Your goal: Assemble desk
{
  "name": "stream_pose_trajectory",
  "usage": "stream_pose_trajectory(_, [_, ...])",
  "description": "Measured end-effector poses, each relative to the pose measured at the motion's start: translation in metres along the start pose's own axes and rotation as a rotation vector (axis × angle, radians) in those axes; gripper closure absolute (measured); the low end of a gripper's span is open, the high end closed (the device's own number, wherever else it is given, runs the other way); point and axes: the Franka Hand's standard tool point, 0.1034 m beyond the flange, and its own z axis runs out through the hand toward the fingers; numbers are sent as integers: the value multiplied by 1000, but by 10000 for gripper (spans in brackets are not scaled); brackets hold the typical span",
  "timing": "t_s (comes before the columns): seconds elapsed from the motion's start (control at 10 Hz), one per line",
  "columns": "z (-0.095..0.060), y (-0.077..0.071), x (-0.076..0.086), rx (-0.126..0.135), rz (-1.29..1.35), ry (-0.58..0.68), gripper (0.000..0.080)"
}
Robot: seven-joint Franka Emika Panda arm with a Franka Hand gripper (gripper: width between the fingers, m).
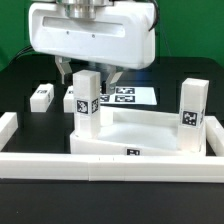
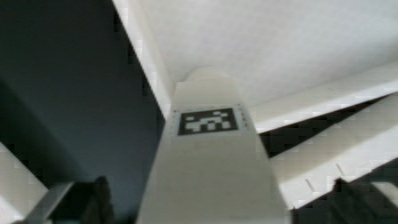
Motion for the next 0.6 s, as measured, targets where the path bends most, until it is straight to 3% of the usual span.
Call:
stream_pose_trajectory(0.3, [-29, -11, -32, 35, 175, -31, 151])
stream_pose_trajectory(0.4, [-29, -21, -46, 33, 224, -42, 150])
stream_pose_trajectory(0.6, [-15, -32, -54, 19, 212, -40, 150])
